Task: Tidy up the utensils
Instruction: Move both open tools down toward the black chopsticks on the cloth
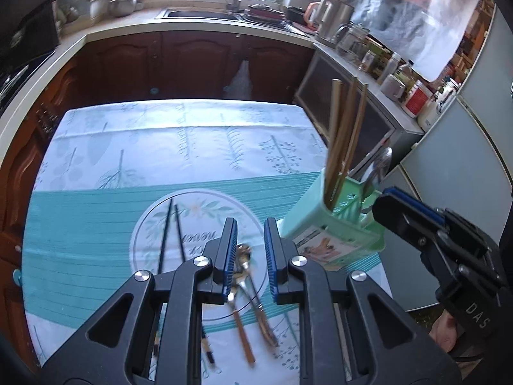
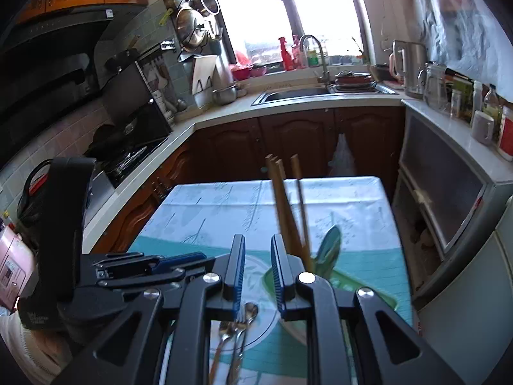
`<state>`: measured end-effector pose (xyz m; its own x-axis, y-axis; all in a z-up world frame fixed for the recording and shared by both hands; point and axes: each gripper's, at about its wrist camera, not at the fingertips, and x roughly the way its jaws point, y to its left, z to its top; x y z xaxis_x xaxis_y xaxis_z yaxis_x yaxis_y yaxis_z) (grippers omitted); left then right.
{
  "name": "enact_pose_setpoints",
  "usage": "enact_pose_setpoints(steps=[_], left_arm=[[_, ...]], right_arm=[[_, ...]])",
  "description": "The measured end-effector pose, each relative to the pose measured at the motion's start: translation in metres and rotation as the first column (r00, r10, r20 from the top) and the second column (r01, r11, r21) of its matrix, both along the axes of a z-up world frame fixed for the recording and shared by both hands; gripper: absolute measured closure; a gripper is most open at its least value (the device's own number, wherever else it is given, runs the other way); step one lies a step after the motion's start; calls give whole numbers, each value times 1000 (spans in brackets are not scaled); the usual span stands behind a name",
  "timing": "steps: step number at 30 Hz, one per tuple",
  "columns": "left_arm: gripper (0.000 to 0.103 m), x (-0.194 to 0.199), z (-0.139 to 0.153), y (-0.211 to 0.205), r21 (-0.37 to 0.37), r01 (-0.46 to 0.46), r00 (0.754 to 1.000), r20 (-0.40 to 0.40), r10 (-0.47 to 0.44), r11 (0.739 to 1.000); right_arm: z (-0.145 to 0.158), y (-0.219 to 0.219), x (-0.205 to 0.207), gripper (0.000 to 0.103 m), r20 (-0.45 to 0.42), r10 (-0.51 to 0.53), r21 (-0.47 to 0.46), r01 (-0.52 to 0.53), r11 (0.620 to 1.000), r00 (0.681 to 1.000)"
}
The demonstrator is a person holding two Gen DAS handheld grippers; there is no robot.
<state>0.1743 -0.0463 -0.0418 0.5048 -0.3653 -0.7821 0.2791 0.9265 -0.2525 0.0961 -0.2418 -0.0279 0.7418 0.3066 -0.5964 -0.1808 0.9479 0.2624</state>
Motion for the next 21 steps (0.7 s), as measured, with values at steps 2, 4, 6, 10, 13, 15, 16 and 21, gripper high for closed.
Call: enact_pose_setpoints(steps=[2,4,6,10,13,15,16,21], left_arm=[[89,-6,-2,11,7,-17,1000,-2,17,1000],[88,-14,-6,25,15,-33,999,-4,33,999],[88,-21,-9,37,24,-52,999,-7,52,998],[88,-31,-19,61,39,-89,995,-36,91,995],[87,-31,-30,76,60,-111,991,-64,114,992],[85,-29,-37,84,79,-123,989,-78,129,989],[83,-28,-41,87,88,-127,987,-86,134,988],[54,-14,-66,104,102,-153,974,-152,168,983]], right_arm=[[-3,5,-4,87,-11,6,-2,-6,1000,1000],[-6,12,-8,87,-23,14,-1,-14,1000,1000],[-11,18,-13,87,-35,20,10,-20,1000,999],[-20,27,-19,87,-65,38,41,-35,999,997],[-30,36,-23,87,-99,49,48,-44,998,994],[-38,42,-23,87,-129,64,55,-58,997,989],[-43,45,-23,87,-147,72,57,-65,996,987],[-58,58,-17,86,-219,97,55,-87,995,971]])
